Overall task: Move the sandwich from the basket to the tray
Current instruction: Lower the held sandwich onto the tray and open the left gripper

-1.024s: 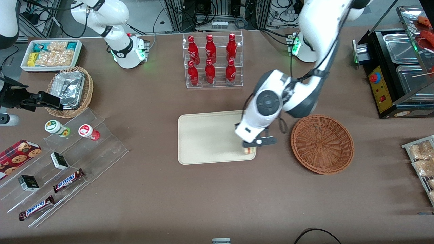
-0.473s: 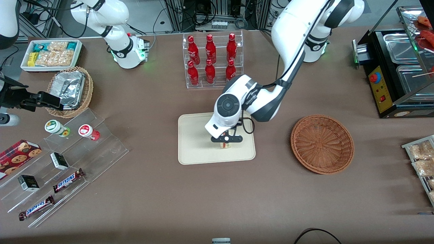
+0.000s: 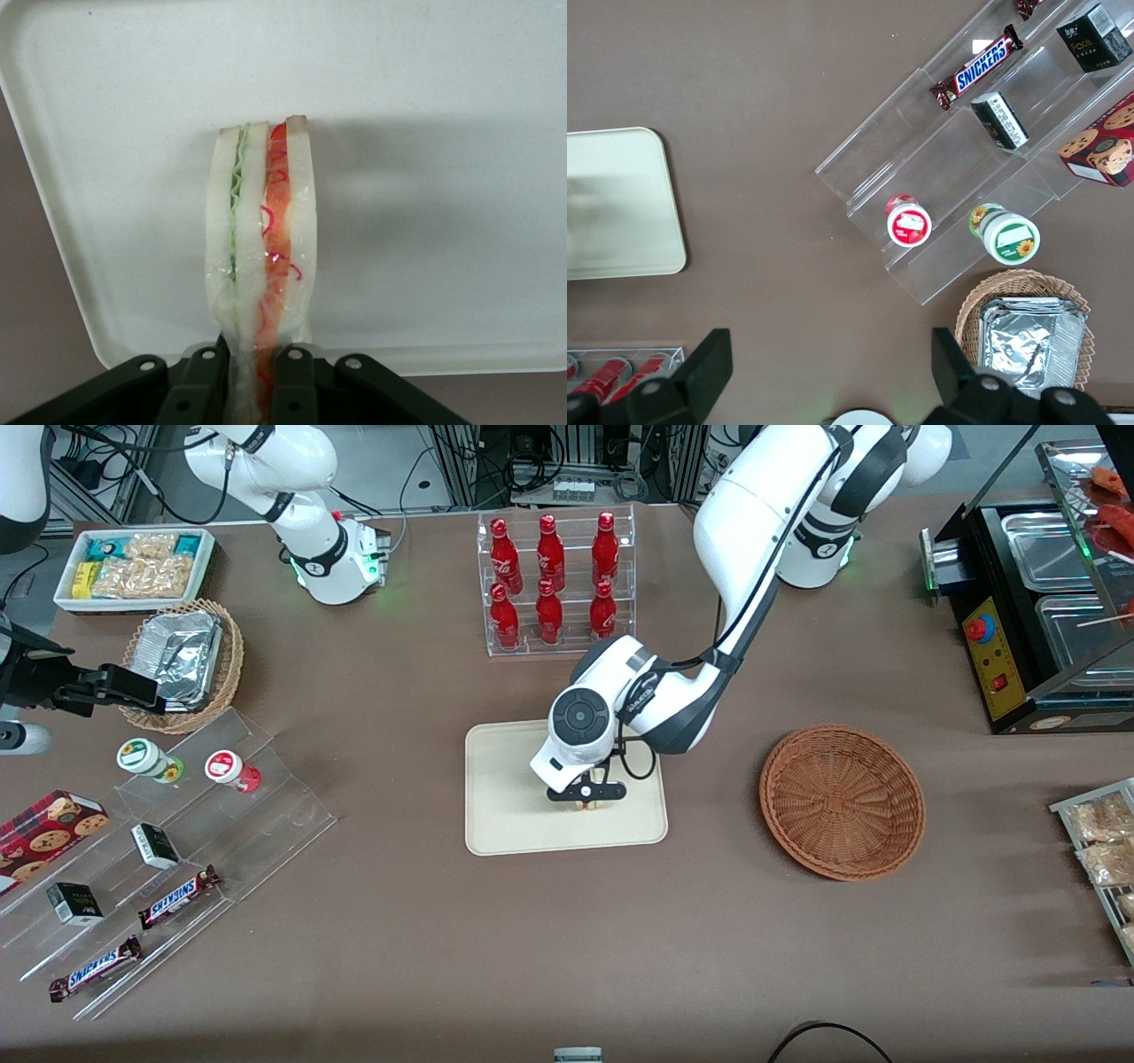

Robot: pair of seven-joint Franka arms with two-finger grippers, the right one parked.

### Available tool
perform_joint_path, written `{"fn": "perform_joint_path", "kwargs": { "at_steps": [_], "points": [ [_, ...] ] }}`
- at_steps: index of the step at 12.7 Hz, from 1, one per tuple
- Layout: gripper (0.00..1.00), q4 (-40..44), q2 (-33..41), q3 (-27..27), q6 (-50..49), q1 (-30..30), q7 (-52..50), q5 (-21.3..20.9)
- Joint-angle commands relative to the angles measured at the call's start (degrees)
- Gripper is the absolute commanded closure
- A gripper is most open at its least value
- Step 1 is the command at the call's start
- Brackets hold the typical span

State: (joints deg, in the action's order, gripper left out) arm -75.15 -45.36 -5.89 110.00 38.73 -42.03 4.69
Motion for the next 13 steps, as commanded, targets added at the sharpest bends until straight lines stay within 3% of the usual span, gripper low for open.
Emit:
{"fn": "perform_joint_path", "kwargs": {
  "at_steps": [1, 5, 8, 13],
  "points": [
    [1.00, 3.7, -1.5, 0.5, -1.6, 0.6, -3.1, 0.2],
    [1.00, 5.3, -2.6, 0.9, -0.2, 1.9, -5.7, 0.1],
    [1.00, 5.0, -2.6, 0.9, 1.4, 2.8, -7.8, -3.1],
    [1.00, 4.4, -2.6, 0.9, 2.2, 3.4, -8.7, -3.3]
  ]
}}
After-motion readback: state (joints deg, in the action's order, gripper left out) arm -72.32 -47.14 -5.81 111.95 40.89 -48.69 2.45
